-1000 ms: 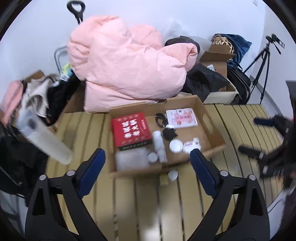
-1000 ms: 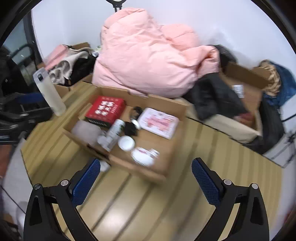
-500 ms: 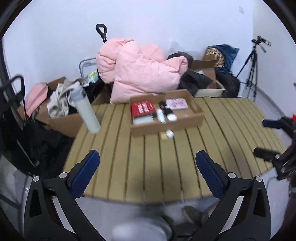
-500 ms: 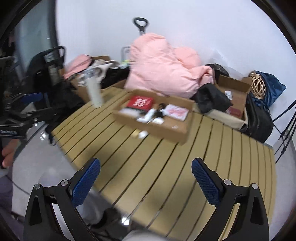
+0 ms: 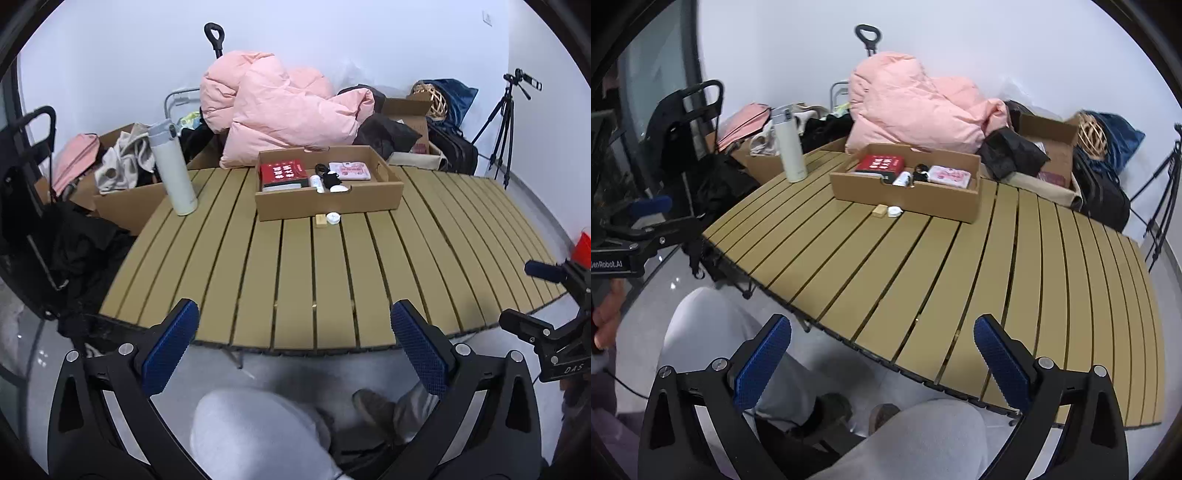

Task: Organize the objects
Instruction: 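Move both grippers toward the wooden block and small white cap, then grasp the small wooden block with the left gripper while the right grasps a small white cap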

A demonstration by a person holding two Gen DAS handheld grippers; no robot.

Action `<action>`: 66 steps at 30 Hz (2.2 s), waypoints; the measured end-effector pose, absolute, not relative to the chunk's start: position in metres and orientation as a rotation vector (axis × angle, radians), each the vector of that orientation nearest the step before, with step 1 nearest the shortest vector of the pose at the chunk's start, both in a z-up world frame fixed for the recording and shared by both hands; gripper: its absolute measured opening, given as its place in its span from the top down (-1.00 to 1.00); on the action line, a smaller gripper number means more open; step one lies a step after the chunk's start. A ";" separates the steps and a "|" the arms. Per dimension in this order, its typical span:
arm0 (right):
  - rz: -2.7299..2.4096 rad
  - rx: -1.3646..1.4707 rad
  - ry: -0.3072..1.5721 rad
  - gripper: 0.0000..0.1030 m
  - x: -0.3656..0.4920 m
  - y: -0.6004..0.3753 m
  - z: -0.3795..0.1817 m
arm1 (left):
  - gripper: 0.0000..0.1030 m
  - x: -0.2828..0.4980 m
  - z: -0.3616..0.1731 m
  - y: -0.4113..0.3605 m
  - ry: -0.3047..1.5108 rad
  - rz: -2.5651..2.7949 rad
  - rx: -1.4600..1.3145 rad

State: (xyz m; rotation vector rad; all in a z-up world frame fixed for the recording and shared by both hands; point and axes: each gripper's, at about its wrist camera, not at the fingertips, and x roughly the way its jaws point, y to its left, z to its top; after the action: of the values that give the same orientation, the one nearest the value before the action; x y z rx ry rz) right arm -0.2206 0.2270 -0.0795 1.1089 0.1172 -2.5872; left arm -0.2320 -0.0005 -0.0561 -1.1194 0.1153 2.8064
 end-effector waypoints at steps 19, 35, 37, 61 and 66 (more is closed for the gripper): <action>-2.597 1.228 -0.058 -0.46 -0.359 0.224 -0.143 | 0.21 -0.500 -0.217 0.064 0.011 2.659 -1.403; -2.585 1.228 -0.053 -0.46 -0.434 0.199 -0.168 | 0.86 -0.505 -0.214 0.060 -0.094 2.533 -1.367; -2.587 1.226 -0.060 -0.46 -0.448 0.195 -0.172 | 1.00 -0.502 -0.200 0.049 -0.143 2.558 -1.328; -2.575 1.227 0.037 0.49 -0.510 0.156 -0.210 | 0.03 -0.496 -0.190 0.013 -0.119 2.618 -1.339; -2.647 1.156 -0.137 0.49 -0.487 0.197 -0.184 | -0.02 -0.509 -0.211 0.054 0.073 2.610 -1.338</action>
State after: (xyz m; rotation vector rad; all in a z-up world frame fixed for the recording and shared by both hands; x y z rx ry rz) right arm -0.4874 0.1969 -0.1839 1.1558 -0.1368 -2.6474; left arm -0.5092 0.0545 -0.2115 -1.3385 0.0735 2.6097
